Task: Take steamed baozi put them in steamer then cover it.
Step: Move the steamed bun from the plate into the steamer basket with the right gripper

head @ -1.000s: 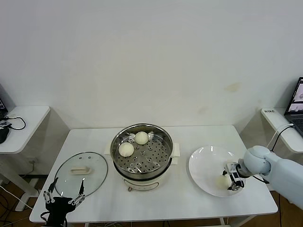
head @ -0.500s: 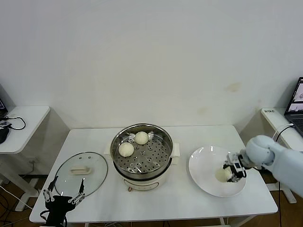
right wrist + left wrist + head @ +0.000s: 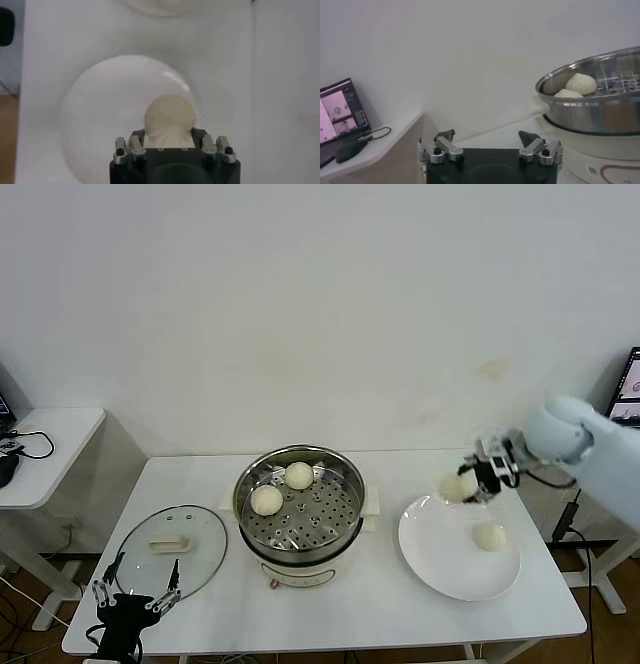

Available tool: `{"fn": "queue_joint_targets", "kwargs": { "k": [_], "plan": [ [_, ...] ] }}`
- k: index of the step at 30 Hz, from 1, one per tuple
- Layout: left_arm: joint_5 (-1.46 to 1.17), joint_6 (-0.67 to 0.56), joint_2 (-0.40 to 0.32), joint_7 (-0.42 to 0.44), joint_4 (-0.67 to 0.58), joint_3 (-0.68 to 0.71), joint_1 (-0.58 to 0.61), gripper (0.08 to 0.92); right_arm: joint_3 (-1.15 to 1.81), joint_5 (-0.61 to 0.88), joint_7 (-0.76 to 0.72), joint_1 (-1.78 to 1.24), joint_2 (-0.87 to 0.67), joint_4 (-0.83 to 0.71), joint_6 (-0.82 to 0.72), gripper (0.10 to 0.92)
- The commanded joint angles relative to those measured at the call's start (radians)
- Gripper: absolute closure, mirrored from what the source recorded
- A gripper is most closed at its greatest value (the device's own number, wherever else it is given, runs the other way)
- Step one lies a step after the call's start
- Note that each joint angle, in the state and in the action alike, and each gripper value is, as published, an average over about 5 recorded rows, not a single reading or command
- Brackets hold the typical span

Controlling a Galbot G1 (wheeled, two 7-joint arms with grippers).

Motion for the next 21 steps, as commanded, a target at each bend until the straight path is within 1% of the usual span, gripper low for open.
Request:
{"fn": "queue_joint_targets", "kwargs": {
  "k": [1,6,11,16,21],
  "plan": [
    [0.001,0.001,-0.001,0.0,0.005,-0.002,0.001,0.177,-0.161,0.106,0.026,0.26,0.19,-0.02,-0.015,0.431],
    [0.001,0.0,-0.003,0.0,0.012,-0.009,0.002,0.177,-0.188,0.17,0.082,0.272,0.317,-0.033,-0.02,0.431],
    [0.0,0.0,-0.007,0.0,0.011,-0.022,0.005,0.177,-0.206,0.191,0.106,0.248,0.437,-0.044,0.022,0.431],
    [-0.002,-0.001,-0.013,0.0,0.008,-0.037,0.012,0.177,-0.273,0.174,0.12,0.231,0.527,-0.043,0.086,0.431],
    [-0.006,-0.001,-0.018,0.0,0.009,-0.05,0.015,0.177,-0.323,0.133,0.138,0.209,0.57,-0.041,0.167,0.431]
  ]
}}
